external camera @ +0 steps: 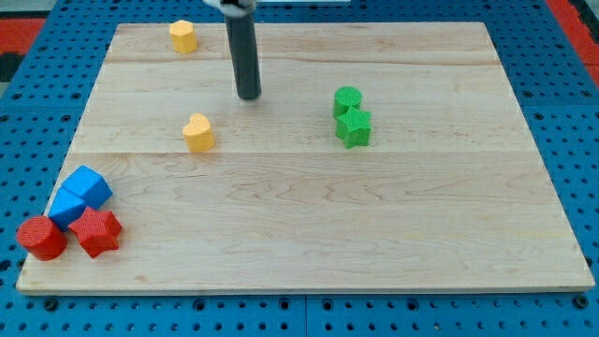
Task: Move the yellow blocks to the top left of the board
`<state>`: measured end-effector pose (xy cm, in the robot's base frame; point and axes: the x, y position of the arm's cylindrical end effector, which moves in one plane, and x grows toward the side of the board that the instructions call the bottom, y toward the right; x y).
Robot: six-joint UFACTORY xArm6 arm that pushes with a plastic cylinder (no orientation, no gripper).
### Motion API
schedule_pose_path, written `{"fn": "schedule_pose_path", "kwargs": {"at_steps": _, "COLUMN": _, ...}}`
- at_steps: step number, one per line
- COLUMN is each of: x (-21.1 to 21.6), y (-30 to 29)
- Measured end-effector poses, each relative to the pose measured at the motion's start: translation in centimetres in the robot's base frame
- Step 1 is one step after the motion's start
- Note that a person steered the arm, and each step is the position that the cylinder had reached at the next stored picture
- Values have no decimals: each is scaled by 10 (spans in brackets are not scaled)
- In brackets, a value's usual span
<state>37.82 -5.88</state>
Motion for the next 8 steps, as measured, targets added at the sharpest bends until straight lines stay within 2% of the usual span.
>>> {"fn": "schedule_pose_path", "kwargs": {"at_steps": 1, "x": 43, "y": -13}}
{"fn": "schedule_pose_path", "kwargs": {"at_steps": 3, "x": 45, "y": -96}}
{"fn": "schedule_pose_path", "kwargs": {"at_steps": 4, "x": 18, "y": -135}}
{"fn": "schedule_pose_path", "kwargs": {"at_steps": 5, "x": -12, "y": -141}}
{"fn": "schedule_pose_path", "kwargs": {"at_steps": 7, "x": -6, "y": -187}}
{"fn": "schedule_pose_path", "kwargs": {"at_steps": 8, "x": -32, "y": -151}}
